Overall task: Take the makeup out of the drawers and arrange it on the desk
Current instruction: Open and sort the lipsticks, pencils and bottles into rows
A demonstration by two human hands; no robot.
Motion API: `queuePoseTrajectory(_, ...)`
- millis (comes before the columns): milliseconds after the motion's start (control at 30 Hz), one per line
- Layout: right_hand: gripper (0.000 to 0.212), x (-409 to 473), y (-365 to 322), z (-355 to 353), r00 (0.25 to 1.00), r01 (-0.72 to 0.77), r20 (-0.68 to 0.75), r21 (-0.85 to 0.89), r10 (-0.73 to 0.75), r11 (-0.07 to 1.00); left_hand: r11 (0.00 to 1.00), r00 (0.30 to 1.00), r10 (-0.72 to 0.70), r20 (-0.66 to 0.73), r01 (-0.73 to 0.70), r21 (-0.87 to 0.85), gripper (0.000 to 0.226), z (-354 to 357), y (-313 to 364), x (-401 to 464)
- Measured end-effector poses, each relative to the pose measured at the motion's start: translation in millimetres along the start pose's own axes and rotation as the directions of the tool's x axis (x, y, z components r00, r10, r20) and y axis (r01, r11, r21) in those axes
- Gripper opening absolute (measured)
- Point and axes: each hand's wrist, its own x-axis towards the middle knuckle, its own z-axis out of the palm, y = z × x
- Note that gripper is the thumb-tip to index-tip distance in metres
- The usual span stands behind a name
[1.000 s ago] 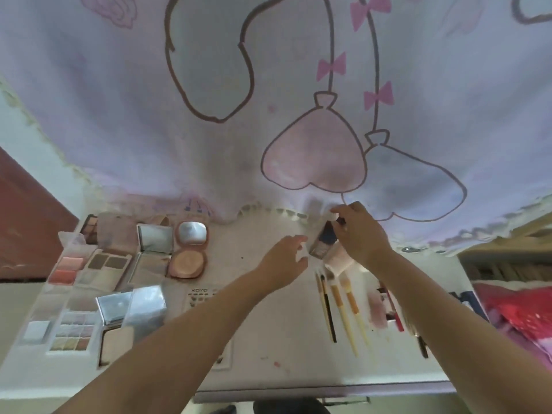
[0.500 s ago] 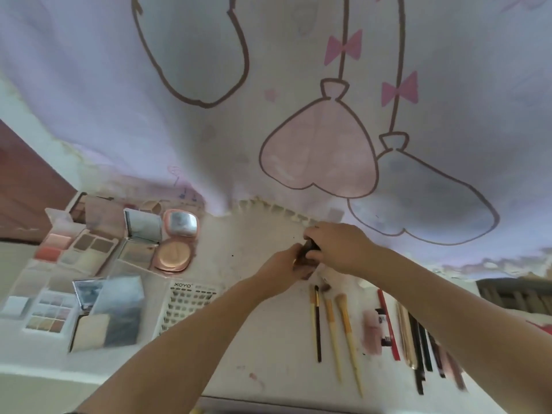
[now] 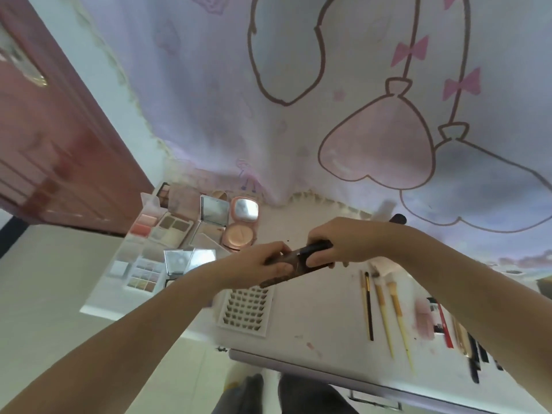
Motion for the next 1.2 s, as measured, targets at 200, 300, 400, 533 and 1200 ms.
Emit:
queuePoseTrajectory(200, 0.01, -37, 31, -24, 0.985, -0.115, -0.106, 0.181, 0.135, 0.977, 0.983, 0.995, -0.088, -0.054, 0.078, -0.166, 0.005, -24, -38, -42)
queuePoseTrajectory(300, 0.006, -30, 47, -21, 0.974, -0.048, -0.182, 0.424, 0.137, 0.905, 0.795, 0.969, -0.13, -0.208, -0.024, -0.606, 0.016, -25, -36, -37)
queuePoseTrajectory(400, 0.012, 1, 59, -2, 0.958, 0.005, -0.227, 0.627, 0.176, 0.779, 0.79, 0.937, -0.181, -0.298, -0.042, -0.612, 0.026, -17, -37, -7)
queuePoseTrajectory(533, 0.015, 46, 70, 35, 0.841, -0.012, -0.411, 0.635, 0.351, 0.773, 0.934, 0.822, -0.239, -0.516, 0.05, -0.354, 0.024, 4, -41, 33)
queuePoseTrajectory(1200, 0.021, 180, 99, 45, 0.741, -0.024, -0.53, 0.593, 0.412, 0.805, 0.878, 0.511, -0.455, -0.73, 0.122, -0.462, 0.024, 4, -43, 155)
